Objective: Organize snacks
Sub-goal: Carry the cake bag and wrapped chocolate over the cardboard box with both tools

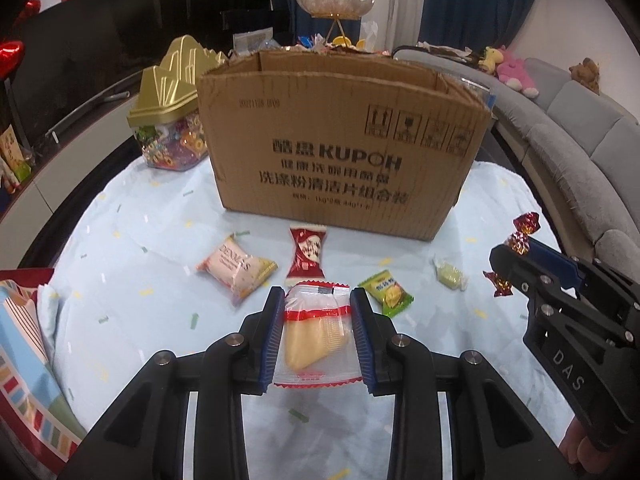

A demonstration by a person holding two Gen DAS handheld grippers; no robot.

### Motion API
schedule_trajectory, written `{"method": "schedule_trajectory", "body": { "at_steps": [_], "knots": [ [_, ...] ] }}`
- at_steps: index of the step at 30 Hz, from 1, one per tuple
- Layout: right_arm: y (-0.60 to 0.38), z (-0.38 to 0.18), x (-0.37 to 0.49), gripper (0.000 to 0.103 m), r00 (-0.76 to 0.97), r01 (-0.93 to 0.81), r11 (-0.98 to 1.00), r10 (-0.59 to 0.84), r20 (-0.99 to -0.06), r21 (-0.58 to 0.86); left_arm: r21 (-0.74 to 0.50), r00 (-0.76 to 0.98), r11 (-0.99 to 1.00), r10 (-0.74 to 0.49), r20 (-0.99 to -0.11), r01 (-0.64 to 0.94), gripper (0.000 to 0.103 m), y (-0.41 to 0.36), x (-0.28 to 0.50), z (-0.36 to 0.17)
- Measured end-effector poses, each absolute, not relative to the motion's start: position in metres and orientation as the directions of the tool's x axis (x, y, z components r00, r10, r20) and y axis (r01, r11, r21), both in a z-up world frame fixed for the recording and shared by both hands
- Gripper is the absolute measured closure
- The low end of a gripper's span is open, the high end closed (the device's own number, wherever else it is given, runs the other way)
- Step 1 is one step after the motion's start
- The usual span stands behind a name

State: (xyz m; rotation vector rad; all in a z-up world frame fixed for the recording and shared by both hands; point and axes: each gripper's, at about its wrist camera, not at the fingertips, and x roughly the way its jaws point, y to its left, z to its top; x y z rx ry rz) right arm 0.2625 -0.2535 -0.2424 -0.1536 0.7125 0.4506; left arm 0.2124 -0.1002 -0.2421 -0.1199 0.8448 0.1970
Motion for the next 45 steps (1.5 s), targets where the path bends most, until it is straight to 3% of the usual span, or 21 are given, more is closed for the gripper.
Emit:
{"method": "schedule_trajectory", "body": {
  "at_steps": [22, 45],
  "knots": [
    [-0.221, -0.182, 0.229, 0.076, 0.732, -0.387, 0.922, 0.292, -0.616, -0.024, -0.078, 0.730, 0.983, 0.071, -0.680, -0.168, 0.070, -0.066, 0.211, -0.172],
    [-0.199, -0.117, 0.249, 0.076, 0.782, -0.239, 0.971, 0.185, -0.595, -0.012, -0.091, 0.792, 0.994, -0.010, -0.611, -0.058, 0.070, -0.036, 0.244, -0.098]
  ]
}}
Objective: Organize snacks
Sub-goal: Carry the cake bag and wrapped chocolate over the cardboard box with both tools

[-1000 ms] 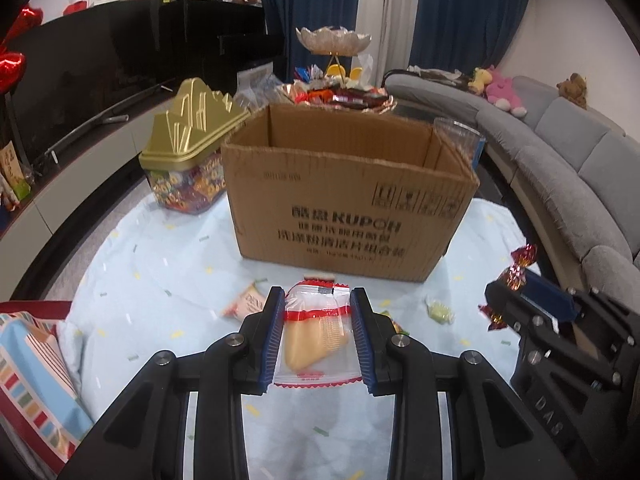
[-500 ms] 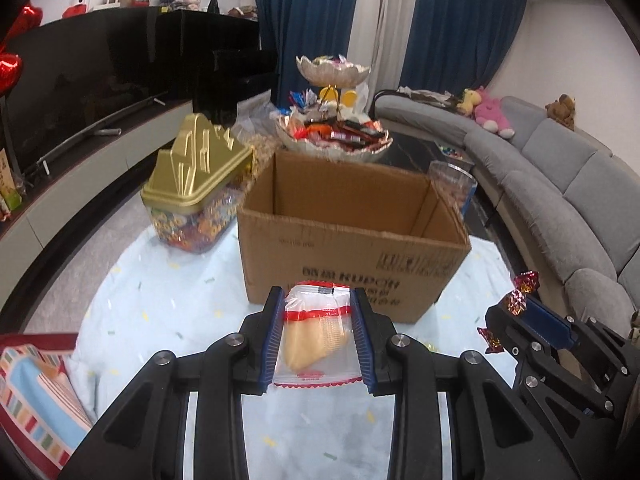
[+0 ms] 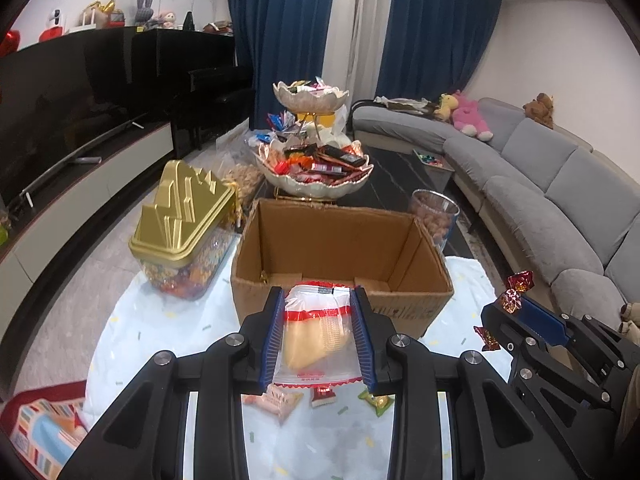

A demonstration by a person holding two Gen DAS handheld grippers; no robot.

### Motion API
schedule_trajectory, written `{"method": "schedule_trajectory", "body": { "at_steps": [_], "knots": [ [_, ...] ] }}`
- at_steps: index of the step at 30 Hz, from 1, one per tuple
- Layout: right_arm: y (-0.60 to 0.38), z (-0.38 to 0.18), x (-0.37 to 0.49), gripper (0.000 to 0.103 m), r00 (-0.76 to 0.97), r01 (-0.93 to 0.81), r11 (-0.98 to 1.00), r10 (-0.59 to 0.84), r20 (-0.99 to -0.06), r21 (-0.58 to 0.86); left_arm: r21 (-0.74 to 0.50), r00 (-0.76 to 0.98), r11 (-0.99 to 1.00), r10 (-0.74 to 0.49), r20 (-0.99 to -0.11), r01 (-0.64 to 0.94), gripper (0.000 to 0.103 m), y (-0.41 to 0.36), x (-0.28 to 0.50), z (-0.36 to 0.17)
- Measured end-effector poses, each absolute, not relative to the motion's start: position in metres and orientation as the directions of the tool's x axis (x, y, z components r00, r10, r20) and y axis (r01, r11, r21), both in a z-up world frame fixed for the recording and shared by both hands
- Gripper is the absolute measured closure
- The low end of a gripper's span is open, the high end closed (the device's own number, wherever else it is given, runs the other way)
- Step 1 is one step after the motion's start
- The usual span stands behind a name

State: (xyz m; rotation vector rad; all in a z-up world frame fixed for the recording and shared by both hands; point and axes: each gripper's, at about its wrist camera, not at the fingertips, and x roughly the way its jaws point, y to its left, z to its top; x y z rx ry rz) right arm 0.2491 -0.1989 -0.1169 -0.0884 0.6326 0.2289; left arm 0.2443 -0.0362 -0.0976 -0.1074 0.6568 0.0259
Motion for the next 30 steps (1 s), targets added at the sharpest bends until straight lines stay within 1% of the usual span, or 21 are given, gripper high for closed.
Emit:
{"method": "schedule_trajectory", "body": {
  "at_steps": [9, 21, 30],
  "knots": [
    [-0.189, -0.099, 0.263, 0.076, 0.796, -0.204, 0.979, 0.154, -0.586, -0.019, -0.095, 0.807, 0.995, -0.040, -0.589, -0.020, 0.070, -0.024, 0.261, -0.078],
    [-0.177, -0.085, 0.281, 0.076, 0.803, -0.174, 0.985, 0.133, -0.581, -0.015, -0.085, 0.804, 0.996, -0.062, -0.591, 0.015, 0.070, -0.015, 0.292, -0.071],
    [-0.166, -0.078, 0.311, 0.076, 0.803, -0.174, 0.984, 0.125, -0.583, -0.028, -0.079, 0.792, 0.997, -0.069, -0.606, 0.026, 0.070, -0.006, 0.318, -0.074]
  ]
}}
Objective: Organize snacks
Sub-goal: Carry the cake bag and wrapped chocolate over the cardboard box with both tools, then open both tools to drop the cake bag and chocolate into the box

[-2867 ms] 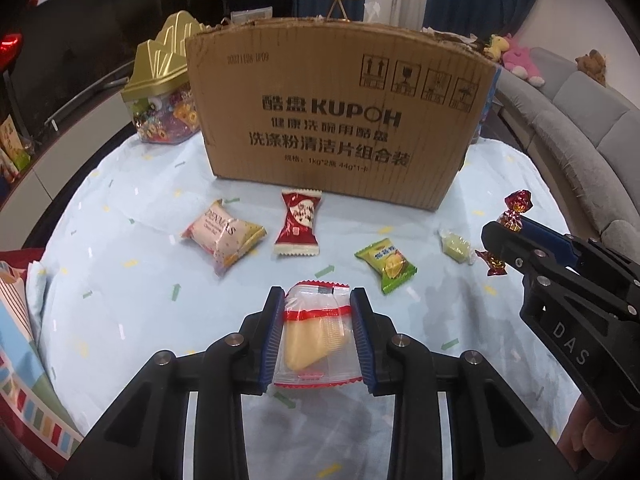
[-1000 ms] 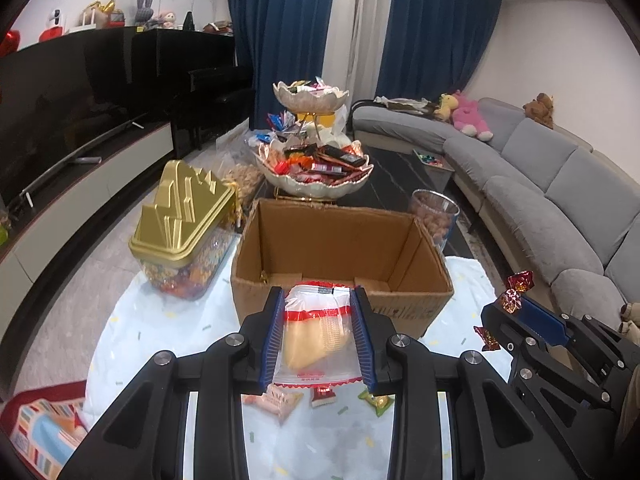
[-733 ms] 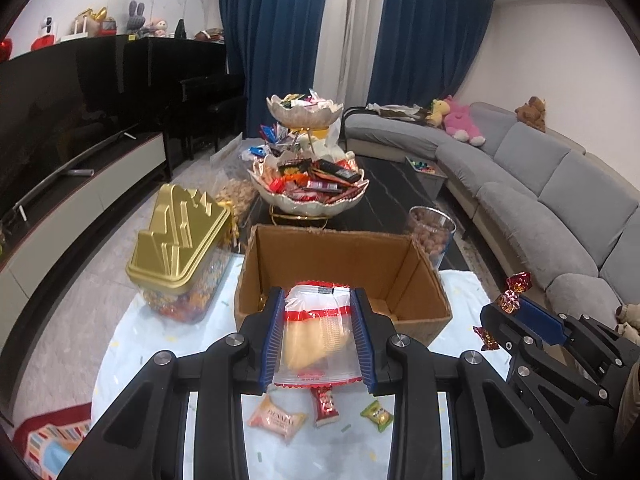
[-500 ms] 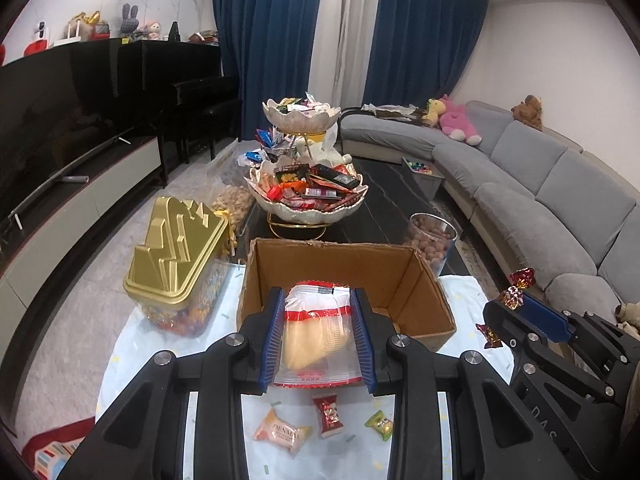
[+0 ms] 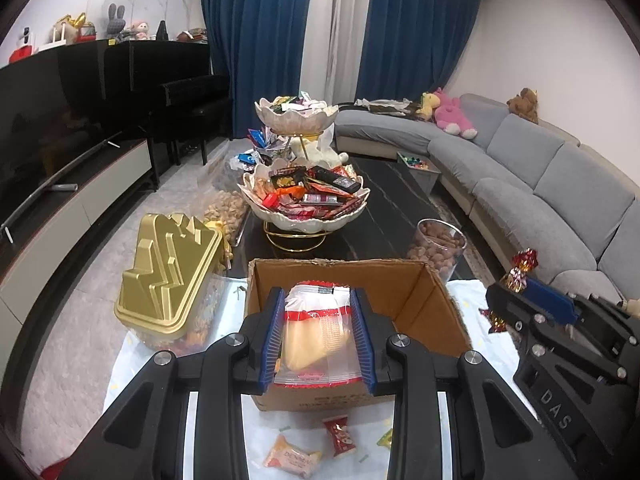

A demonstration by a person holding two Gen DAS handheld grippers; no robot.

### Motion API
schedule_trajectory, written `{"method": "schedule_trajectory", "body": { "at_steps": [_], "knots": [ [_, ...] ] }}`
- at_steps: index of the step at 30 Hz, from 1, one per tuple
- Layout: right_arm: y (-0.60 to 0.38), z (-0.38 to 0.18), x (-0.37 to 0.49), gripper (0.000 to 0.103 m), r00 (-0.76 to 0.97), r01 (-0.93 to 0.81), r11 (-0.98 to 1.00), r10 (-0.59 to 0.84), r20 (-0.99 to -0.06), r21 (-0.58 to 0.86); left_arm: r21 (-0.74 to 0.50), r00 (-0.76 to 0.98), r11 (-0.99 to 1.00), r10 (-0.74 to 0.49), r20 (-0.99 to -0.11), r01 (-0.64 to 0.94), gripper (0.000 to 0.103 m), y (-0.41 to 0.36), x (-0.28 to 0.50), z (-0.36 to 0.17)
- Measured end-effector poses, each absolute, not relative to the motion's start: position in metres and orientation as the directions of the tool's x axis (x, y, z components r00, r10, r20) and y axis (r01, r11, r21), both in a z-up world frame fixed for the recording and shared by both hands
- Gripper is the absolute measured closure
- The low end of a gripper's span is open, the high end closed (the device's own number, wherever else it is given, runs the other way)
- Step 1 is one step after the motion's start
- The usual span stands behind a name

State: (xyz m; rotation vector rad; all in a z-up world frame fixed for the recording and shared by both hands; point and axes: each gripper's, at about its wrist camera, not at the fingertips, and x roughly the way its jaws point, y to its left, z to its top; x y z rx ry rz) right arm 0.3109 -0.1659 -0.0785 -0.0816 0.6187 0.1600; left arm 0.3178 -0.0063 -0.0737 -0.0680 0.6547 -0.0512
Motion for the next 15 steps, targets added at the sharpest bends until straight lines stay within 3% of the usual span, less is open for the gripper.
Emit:
{"method": "schedule_trajectory", "body": {
  "at_steps": [15],
  "knots": [
    [-0.153, -0.101, 0.364, 0.076, 0.751, -0.178, 0.983, 0.108, -0.651, -0.043, -0.078, 0.752, 0.996, -0.078, -0.654, 0.035, 0.070, -0.001, 0.365, -0.098]
  ]
}}
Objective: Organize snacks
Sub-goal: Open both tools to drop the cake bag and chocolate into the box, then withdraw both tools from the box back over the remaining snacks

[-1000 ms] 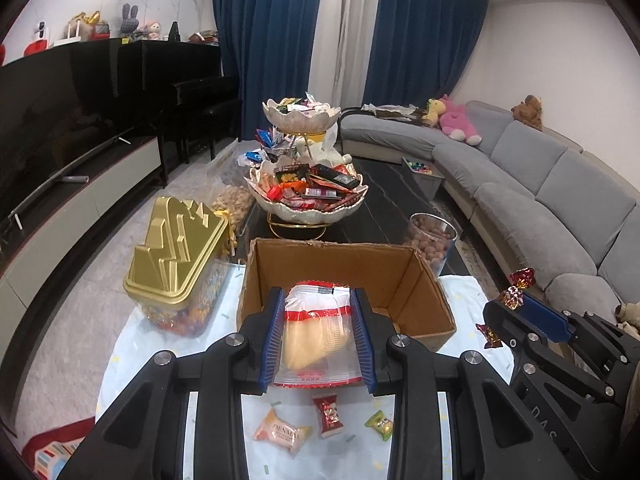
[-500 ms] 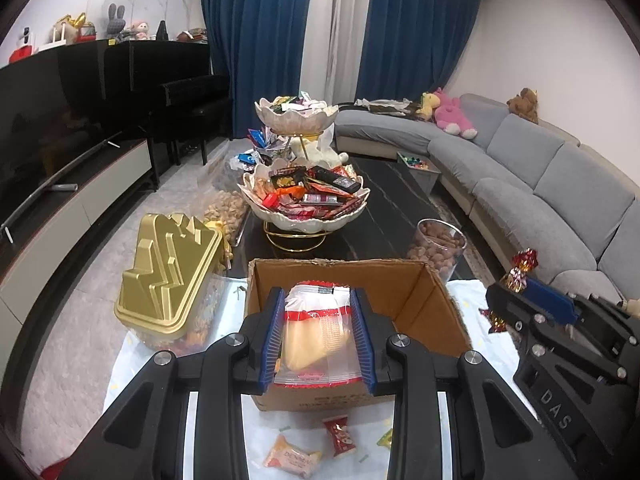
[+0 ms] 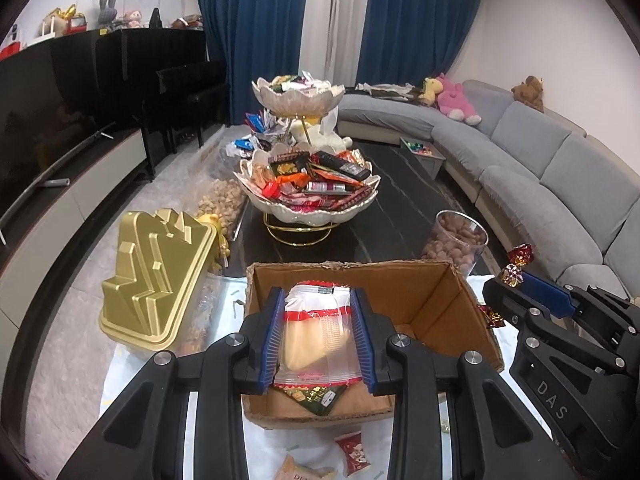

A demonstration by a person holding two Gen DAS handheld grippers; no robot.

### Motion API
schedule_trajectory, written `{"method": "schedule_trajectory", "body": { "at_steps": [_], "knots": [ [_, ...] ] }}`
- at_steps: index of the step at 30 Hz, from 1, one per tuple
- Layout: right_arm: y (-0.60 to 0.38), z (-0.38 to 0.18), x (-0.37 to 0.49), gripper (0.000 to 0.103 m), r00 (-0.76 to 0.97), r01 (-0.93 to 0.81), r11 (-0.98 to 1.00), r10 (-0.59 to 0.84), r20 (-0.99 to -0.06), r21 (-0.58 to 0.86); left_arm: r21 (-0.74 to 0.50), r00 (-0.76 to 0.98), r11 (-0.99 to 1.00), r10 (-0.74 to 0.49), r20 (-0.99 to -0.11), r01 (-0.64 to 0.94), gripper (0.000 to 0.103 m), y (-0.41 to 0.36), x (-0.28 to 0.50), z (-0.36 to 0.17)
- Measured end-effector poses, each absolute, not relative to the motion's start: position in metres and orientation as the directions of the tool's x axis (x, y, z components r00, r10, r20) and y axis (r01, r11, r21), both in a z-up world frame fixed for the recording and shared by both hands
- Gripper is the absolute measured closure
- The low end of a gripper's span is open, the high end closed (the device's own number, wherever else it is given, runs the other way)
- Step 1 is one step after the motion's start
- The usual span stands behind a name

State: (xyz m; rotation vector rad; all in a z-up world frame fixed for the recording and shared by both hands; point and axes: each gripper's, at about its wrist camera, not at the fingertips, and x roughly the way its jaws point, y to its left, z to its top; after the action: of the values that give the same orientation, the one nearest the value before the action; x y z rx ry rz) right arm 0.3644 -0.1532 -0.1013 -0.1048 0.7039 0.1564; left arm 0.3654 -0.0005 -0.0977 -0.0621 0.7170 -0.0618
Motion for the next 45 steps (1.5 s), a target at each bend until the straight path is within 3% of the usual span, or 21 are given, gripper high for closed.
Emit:
{"method": "schedule_trajectory", "body": {
  "at_steps": [8, 12, 17, 20, 22, 36, 45],
  "knots": [
    [-0.154, -0.122, 0.387, 0.076, 0.690, -0.193, 0.981, 0.111, -0.716, -0.034, -0.081, 0.716, 0.996, -0.084, -0.693, 0.038, 0.069, -0.001, 0.383, -0.115],
    [-0.155, -0.123, 0.388, 0.074, 0.690, -0.202, 0.978, 0.107, -0.716, -0.048, -0.085, 0.709, 0.996, -0.084, -0.700, 0.034, 0.063, 0.001, 0.385, -0.119],
    [-0.156, -0.117, 0.384, 0.040, 0.715, -0.200, 0.977, 0.092, -0.693, -0.076, -0.078, 0.713, 0.997, -0.071, -0.698, 0.024, 0.037, 0.003, 0.380, -0.116],
    [-0.157, -0.110, 0.380, 0.032, 0.735, -0.188, 0.977, 0.074, -0.674, -0.098, -0.068, 0.716, 0.998, -0.060, -0.695, 0.018, 0.026, 0.006, 0.377, -0.112],
    [-0.158, -0.105, 0.376, 0.031, 0.745, -0.183, 0.978, 0.071, -0.664, -0.101, -0.066, 0.718, 0.998, -0.054, -0.694, 0.011, 0.018, 0.007, 0.375, -0.109],
    [-0.169, -0.068, 0.343, 0.031, 0.797, -0.156, 0.984, 0.073, -0.599, -0.087, -0.039, 0.764, 0.999, -0.037, -0.644, 0.015, 0.001, 0.004, 0.340, -0.072],
    [-0.173, -0.055, 0.314, 0.031, 0.818, -0.154, 0.984, 0.079, -0.570, -0.085, -0.018, 0.780, 1.000, -0.020, -0.625, 0.011, 0.001, 0.006, 0.317, -0.060]
  ]
}}
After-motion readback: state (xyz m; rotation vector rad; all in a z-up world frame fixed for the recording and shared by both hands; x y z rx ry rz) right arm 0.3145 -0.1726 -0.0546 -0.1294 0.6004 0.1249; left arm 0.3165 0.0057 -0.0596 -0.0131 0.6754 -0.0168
